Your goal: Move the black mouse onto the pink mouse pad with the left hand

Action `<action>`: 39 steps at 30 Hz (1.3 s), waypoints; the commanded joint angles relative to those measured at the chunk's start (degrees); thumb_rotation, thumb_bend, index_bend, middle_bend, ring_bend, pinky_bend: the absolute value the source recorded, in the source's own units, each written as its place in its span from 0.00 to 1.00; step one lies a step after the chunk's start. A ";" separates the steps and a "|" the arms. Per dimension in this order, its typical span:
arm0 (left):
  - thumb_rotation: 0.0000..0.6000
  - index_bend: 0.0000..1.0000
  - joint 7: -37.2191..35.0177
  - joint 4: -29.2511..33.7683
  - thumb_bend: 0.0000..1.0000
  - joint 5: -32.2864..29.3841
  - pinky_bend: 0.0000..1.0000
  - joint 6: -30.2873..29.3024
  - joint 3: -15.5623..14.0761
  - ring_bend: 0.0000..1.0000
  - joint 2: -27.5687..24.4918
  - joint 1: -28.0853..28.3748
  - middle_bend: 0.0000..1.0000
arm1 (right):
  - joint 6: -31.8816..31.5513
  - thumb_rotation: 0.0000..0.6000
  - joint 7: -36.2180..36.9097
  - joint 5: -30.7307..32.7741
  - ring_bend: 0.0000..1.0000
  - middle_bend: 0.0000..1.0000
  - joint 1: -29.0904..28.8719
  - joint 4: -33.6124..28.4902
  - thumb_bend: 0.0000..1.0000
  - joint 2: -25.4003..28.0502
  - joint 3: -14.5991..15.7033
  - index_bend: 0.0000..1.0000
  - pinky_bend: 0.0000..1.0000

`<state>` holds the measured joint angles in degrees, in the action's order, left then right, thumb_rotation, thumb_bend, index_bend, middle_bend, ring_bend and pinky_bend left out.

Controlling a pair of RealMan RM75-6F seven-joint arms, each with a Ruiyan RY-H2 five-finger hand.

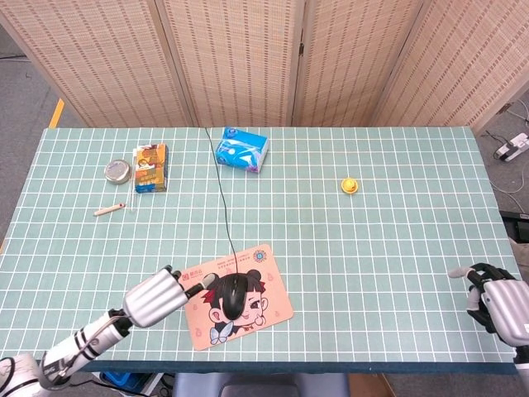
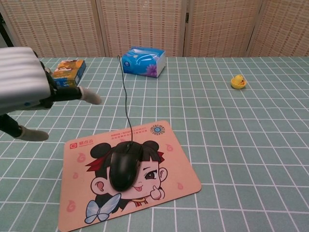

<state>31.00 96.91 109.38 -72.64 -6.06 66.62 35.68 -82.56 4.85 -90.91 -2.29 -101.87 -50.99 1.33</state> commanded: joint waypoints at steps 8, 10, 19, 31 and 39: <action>1.00 0.37 -3.39 2.54 0.06 -9.50 0.71 -9.48 -0.74 0.55 -4.24 -12.48 0.76 | 2.31 1.00 -2.35 3.38 0.28 0.36 -0.99 0.68 0.34 -1.39 -0.94 0.35 0.34; 1.00 0.38 -3.65 4.25 0.06 -12.39 0.67 -11.00 -0.34 0.55 -3.99 -14.83 0.75 | 2.60 1.00 -2.87 4.11 0.28 0.36 -1.09 0.80 0.34 -1.62 -1.15 0.35 0.34; 1.00 0.41 -1.16 3.61 0.06 -19.47 0.59 -17.37 1.12 0.51 -0.24 -23.15 0.71 | 3.40 1.00 -3.33 5.68 0.28 0.36 -1.37 1.10 0.34 -1.91 -1.57 0.35 0.34; 1.00 0.44 -4.54 3.02 0.06 -21.59 0.59 -18.83 1.91 0.51 -0.77 -27.55 0.70 | 5.73 1.00 -3.85 7.89 0.28 0.36 -2.26 1.98 0.34 -2.47 -1.97 0.35 0.34; 1.00 0.44 -3.78 2.27 0.06 -23.00 0.59 -16.38 2.82 0.51 -0.82 -27.85 0.69 | 6.74 1.00 -3.86 8.41 0.28 0.36 -2.67 2.25 0.34 -2.60 -1.94 0.35 0.34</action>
<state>27.14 99.28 86.60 -89.24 -3.45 65.78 7.88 -75.83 0.97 -82.50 -4.95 -99.63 -53.60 -0.61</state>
